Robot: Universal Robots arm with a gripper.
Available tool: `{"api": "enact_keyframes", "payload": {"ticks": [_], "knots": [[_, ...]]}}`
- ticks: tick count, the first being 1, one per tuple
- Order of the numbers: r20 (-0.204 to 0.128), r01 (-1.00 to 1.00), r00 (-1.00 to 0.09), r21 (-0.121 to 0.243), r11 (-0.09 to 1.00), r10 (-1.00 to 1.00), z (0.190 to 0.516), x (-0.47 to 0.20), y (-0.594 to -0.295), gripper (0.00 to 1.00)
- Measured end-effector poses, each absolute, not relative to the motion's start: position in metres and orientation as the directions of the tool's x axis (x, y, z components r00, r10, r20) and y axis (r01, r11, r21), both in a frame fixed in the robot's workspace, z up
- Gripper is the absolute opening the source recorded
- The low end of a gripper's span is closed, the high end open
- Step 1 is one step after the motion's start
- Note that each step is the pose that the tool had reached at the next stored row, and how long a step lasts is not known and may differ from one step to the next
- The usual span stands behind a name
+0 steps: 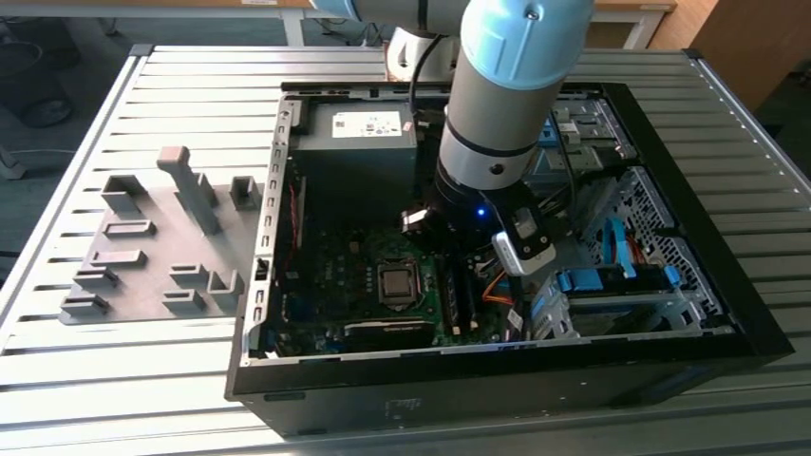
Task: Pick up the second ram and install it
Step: 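Insert the second ram into the second slot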
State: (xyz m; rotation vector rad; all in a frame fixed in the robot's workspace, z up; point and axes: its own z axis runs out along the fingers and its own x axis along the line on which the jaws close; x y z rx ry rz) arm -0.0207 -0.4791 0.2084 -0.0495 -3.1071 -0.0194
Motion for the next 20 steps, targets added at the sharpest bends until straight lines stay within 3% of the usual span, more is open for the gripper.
{"api": "enact_keyframes", "payload": {"ticks": [16, 20], "knots": [[0.034, 0.032, -0.999, 0.012, 0.999, 0.032, 0.223, -0.021, -0.479, 0.14], [0.034, 0.033, -0.999, -0.002, 0.999, 0.033, 0.223, -0.021, -0.479, 0.14]]}}
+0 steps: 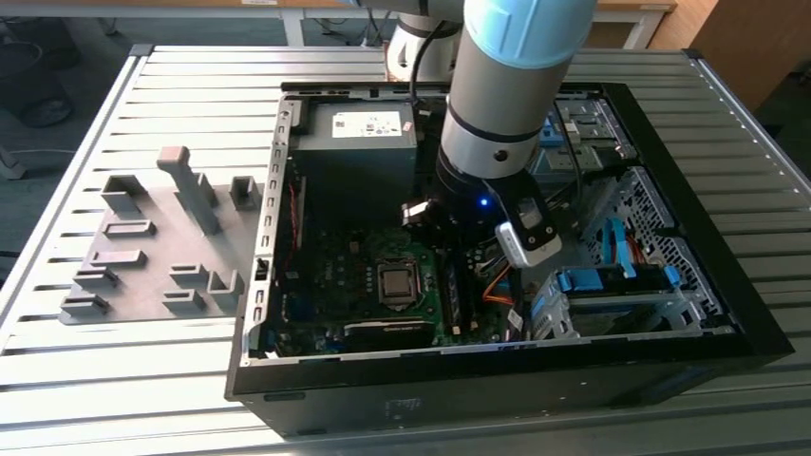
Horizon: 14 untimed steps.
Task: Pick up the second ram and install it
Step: 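Insert the second ram into the second slot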
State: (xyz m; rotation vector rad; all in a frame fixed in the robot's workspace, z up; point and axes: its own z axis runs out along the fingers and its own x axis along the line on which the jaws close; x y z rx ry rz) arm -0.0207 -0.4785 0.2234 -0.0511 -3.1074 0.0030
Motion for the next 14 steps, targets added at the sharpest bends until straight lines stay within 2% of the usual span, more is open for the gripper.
{"api": "enact_keyframes", "payload": {"ticks": [14], "knots": [[0.034, 0.061, -0.998, -0.006, 0.998, 0.062, 0.2213, -0.0207, -0.4767, 0.14]]}}
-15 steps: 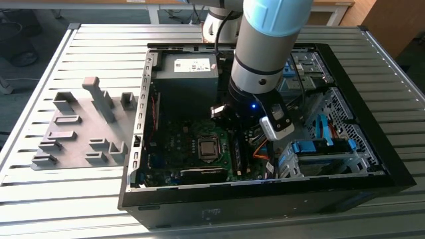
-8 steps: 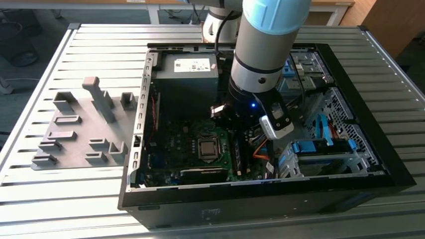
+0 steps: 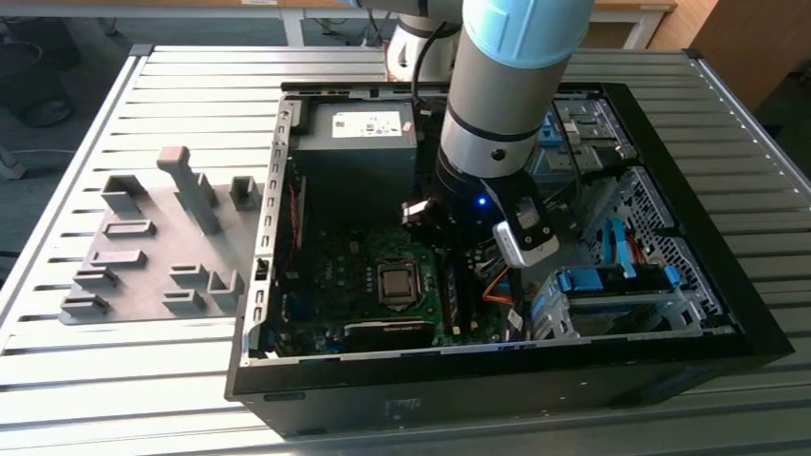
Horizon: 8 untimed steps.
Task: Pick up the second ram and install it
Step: 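Insert the second ram into the second slot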
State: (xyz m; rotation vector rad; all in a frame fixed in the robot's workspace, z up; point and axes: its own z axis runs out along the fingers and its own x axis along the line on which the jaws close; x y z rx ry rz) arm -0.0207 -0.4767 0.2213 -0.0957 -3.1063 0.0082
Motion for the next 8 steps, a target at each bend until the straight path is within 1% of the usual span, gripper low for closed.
{"api": "enact_keyframes", "payload": {"ticks": [8], "knots": [[0.034, 0.061, -0.998, -0.006, 0.998, 0.062, 0.2192, -0.0207, -0.4767, 0.14]]}}
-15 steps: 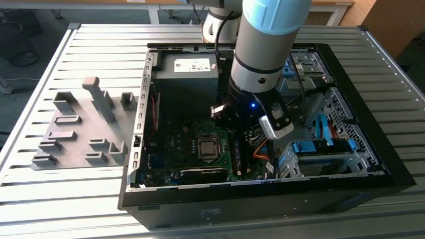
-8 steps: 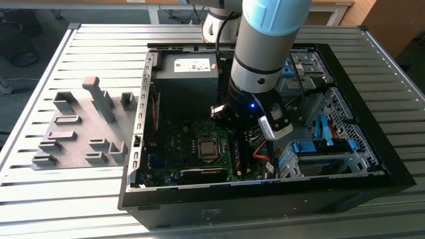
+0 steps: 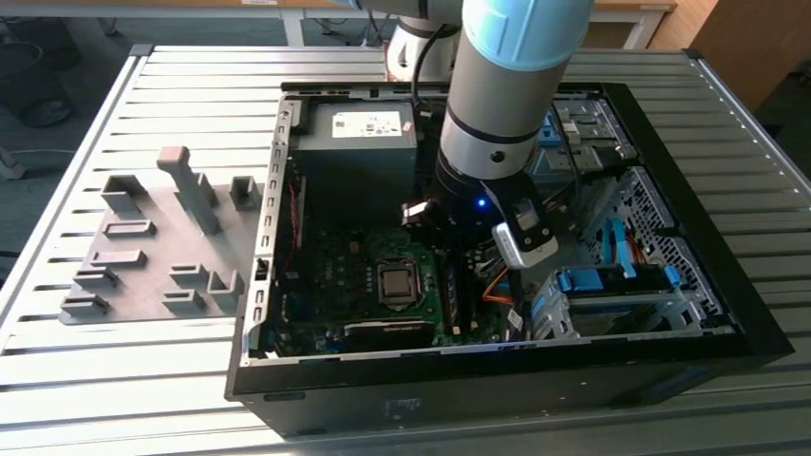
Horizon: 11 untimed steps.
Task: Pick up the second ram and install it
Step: 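Insert the second ram into the second slot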
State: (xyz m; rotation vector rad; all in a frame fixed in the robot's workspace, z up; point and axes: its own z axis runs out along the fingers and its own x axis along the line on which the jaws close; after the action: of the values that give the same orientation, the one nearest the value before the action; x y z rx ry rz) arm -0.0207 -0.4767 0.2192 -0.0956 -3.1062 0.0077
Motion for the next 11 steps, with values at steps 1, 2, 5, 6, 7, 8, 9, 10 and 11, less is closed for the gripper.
{"api": "enact_keyframes", "payload": {"ticks": [1, 2, 5, 6, 7, 8, 9, 10, 11], "knots": [[0.034, 0.061, -0.998, -0.006, 0.998, 0.062, 0.2188, -0.0207, -0.4767, 0.14], [0.034, 0.061, -0.998, -0.006, 0.998, 0.062, 0.2182, -0.0207, -0.4767, 0.14], [0.035, 0.061, -0.997, -0.007, 0.998, 0.062, 0.2178, -0.0207, -0.4768, 0.14], [0.035, 0.061, -0.997, -0.006, 0.998, 0.062, 0.2177, -0.0207, -0.4767, 0.14], [0.035, 0.061, -0.997, -0.006, 0.998, 0.062, 0.2177, -0.0207, -0.4767, 0.14], [0.035, 0.061, -0.997, -0.006, 0.998, 0.062, 0.2177, -0.0207, -0.4767, 0.14], [0.035, 0.061, -0.997, -0.006, 0.998, 0.062, 0.2177, -0.0207, -0.4767, 0.14], [0.035, 0.061, -0.997, -0.006, 0.998, 0.062, 0.2177, -0.0207, -0.4767, 0.14], [0.035, 0.061, -0.997, -0.006, 0.998, 0.062, 0.2177, -0.0207, -0.4767, 0.14]]}}
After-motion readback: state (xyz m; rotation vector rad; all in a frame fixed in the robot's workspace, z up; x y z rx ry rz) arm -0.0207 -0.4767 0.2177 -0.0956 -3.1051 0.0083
